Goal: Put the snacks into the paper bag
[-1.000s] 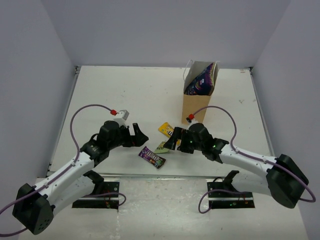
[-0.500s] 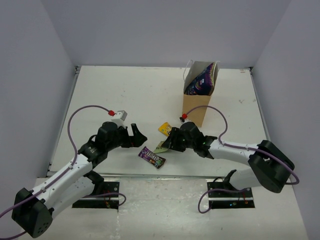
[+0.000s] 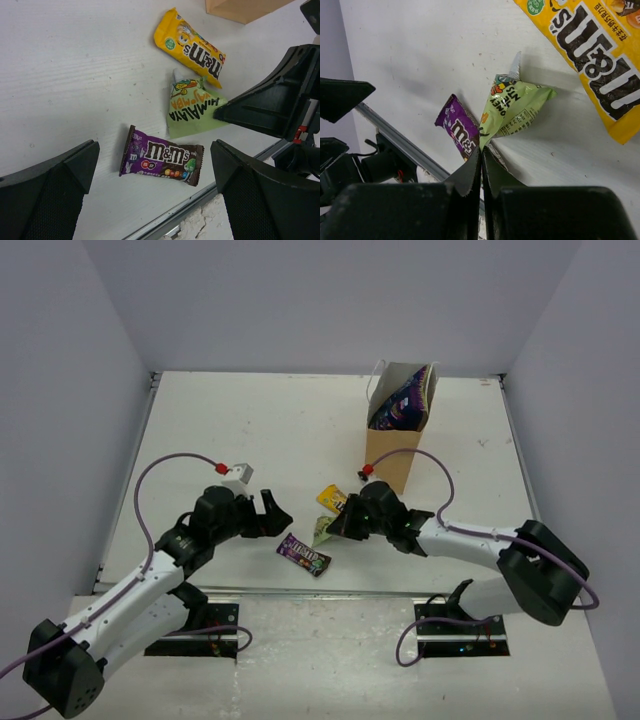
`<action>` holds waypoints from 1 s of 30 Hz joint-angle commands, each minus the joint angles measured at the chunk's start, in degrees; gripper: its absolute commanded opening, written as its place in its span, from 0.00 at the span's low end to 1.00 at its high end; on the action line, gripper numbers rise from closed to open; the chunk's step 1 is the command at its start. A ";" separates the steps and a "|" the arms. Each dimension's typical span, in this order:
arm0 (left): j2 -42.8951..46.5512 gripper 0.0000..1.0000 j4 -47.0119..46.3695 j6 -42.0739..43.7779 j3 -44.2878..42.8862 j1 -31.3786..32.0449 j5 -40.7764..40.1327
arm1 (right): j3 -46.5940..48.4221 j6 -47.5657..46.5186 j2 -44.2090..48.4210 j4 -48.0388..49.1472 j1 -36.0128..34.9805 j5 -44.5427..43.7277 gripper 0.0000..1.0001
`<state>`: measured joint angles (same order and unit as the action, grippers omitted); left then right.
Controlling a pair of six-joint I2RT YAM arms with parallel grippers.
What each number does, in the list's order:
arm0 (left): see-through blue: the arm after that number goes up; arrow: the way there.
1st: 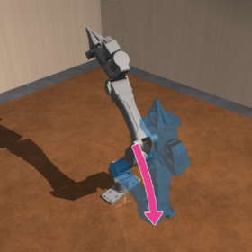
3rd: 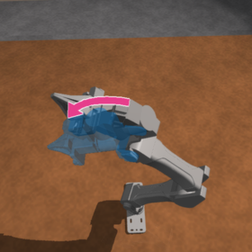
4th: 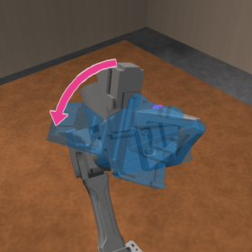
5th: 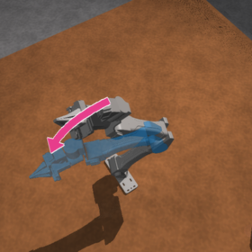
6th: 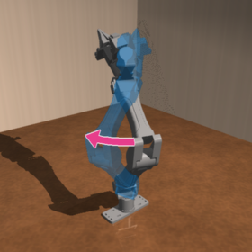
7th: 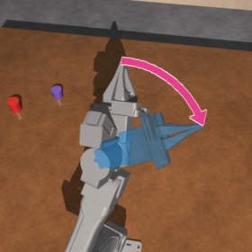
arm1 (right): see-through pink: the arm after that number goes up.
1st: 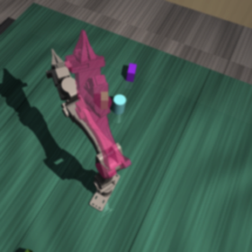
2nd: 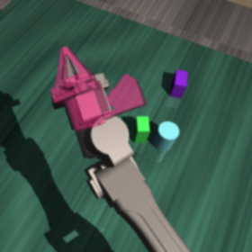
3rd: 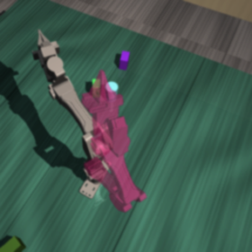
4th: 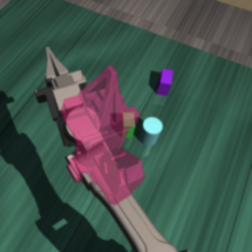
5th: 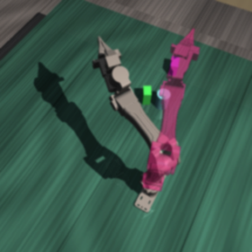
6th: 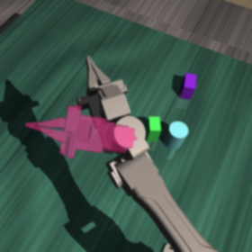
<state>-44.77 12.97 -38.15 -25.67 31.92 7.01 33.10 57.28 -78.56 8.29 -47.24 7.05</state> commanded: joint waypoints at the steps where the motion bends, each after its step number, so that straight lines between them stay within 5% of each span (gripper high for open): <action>1: 1.44 1.00 -0.05 -0.08 0.01 -0.02 -0.85 | 0.83 -2.42 5.85 1.55 -0.31 -0.28 0.00; 14: -0.05 1.00 -2.16 2.55 -0.17 0.07 0.03 | 10.30 -18.77 24.50 -10.90 -0.83 -11.34 0.00; 23: 0.65 1.00 -2.60 3.08 0.53 -0.02 -0.15 | 23.40 -31.69 25.57 -18.48 -0.48 -28.91 0.00; 30: 0.83 1.00 -3.74 4.75 -0.34 -0.02 -0.24 | 31.49 -35.65 22.85 -20.51 4.86 -30.17 0.00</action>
<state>-44.25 11.79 -35.81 -25.39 31.92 7.03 60.53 25.36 -54.41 -10.55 -44.84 -19.86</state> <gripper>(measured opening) 0.997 0.003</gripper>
